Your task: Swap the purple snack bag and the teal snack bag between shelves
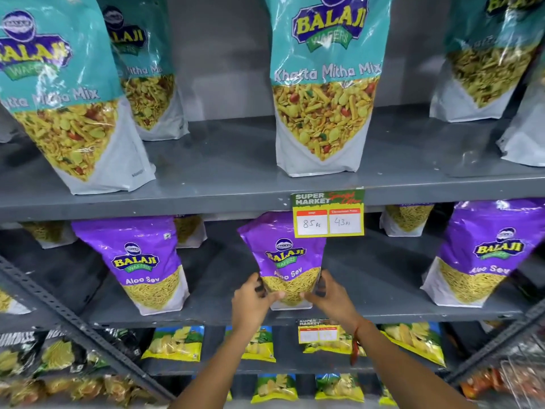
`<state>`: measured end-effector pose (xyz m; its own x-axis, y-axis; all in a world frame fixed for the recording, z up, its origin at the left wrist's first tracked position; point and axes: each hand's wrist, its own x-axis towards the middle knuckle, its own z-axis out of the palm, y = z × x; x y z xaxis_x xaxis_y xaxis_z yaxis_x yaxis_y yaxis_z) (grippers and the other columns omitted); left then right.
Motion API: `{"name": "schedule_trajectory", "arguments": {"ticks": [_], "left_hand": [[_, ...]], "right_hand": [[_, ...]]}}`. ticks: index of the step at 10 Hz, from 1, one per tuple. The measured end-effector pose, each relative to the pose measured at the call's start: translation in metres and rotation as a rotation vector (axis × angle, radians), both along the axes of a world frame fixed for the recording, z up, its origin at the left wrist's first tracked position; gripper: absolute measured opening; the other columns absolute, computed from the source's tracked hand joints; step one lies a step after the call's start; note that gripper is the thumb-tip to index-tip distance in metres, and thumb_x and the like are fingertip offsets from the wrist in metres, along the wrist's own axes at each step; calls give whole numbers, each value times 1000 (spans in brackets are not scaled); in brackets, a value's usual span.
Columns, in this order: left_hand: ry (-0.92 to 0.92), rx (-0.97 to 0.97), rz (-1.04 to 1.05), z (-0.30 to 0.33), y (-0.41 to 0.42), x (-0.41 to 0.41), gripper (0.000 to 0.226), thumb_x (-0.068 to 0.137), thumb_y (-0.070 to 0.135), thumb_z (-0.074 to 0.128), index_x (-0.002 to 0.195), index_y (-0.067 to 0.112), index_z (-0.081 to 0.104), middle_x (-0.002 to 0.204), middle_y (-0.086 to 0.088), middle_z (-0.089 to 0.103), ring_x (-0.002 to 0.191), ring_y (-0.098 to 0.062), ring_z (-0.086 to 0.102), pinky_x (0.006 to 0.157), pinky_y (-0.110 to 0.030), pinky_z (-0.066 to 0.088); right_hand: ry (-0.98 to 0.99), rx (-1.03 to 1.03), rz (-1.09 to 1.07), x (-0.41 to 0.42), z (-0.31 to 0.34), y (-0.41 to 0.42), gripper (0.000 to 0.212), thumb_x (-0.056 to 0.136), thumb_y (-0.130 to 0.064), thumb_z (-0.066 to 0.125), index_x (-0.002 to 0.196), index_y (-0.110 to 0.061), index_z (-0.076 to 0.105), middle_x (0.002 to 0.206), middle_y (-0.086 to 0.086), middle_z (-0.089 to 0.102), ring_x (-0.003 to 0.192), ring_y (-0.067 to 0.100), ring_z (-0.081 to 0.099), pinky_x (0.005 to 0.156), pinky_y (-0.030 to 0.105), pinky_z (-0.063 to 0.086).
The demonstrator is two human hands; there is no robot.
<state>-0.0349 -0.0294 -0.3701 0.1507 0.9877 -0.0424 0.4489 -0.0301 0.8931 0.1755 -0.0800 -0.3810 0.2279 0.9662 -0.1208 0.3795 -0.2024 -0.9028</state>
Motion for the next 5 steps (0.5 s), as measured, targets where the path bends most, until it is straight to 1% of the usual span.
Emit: {"name": "schedule_trajectory", "arguments": {"ticks": [1, 2, 3, 4, 5], "left_hand": [[41, 17, -25, -1, -5, 25, 58, 43, 77, 78, 89, 48, 58, 84, 14, 76, 78, -7, 74, 76, -46, 61], [53, 33, -22, 1, -11, 37, 58, 47, 72, 78, 95, 44, 59, 85, 14, 76, 78, -7, 74, 76, -45, 61], [85, 34, 1, 7, -15, 39, 78, 43, 85, 69, 99, 32, 62, 88, 9, 77, 81, -10, 74, 77, -45, 60], [114, 61, 6, 15, -24, 40, 74, 52, 72, 77, 110, 29, 63, 102, 4, 77, 92, -15, 74, 83, -45, 59], [64, 88, 81, 15, -31, 40, 77, 66, 50, 84, 132, 20, 56, 120, -2, 72, 103, -17, 71, 90, -39, 58]], "right_hand": [[11, -13, -18, 23, 1, -9, 56, 79, -27, 82, 126, -14, 52, 113, 1, 69, 97, 7, 67, 82, 20, 55], [9, 7, -39, 32, -2, -12, 54, 80, -27, 81, 124, -21, 51, 114, -2, 67, 101, 11, 66, 86, 23, 54], [16, -8, -60, 30, 1, -14, 49, 81, -27, 80, 118, -29, 48, 111, -5, 65, 109, 20, 65, 92, 33, 54], [23, 81, -107, 19, 5, -22, 58, 79, -28, 82, 125, -23, 47, 115, -6, 59, 113, 18, 61, 79, 18, 46], [48, 245, -360, 4, 19, -39, 61, 79, -30, 81, 129, -18, 49, 121, -5, 54, 108, 15, 59, 80, 24, 45]]}}
